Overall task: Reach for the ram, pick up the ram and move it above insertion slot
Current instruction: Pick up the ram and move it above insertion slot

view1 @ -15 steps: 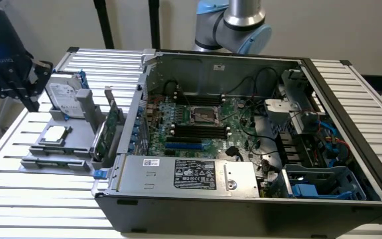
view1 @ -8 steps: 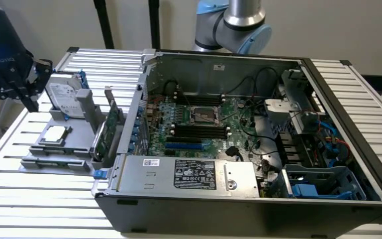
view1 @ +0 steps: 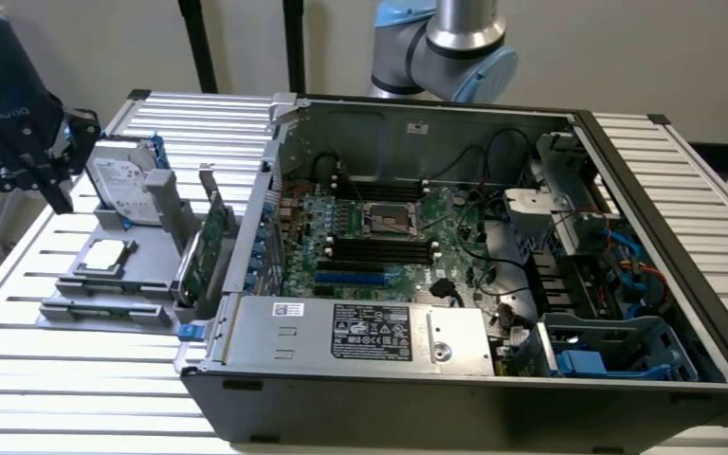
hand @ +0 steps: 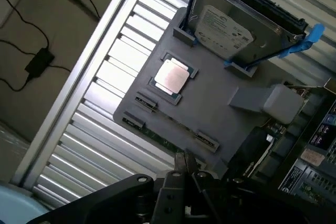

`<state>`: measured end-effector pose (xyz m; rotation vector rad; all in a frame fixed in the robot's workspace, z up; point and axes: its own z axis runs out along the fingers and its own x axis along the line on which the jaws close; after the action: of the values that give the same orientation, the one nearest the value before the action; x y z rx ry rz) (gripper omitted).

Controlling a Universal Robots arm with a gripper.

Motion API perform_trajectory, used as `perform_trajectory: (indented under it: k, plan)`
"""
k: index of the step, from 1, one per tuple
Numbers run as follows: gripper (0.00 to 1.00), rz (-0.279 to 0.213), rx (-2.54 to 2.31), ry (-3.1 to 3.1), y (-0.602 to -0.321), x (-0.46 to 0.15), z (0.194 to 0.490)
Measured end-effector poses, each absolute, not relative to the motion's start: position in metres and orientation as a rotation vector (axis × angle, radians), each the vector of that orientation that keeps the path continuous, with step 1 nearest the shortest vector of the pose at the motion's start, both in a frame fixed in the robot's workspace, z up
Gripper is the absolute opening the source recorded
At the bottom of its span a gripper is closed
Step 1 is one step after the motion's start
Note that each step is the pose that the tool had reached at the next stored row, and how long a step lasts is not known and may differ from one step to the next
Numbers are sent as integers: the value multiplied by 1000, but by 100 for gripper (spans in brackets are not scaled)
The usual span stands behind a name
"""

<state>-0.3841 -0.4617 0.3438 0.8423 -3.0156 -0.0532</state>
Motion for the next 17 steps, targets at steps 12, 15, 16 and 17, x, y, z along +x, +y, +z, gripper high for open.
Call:
perform_trajectory:
  k: [12, 15, 16, 17]
  plan:
    - [11, -51, 1165, -2902, -462, -384, 344]
    - [11, -50, 1243, -2869, -462, -384, 344]
    - [11, -50, 1268, -2857, -462, -384, 344]
    - [11, -50, 1294, -2845, -462, -384, 344]
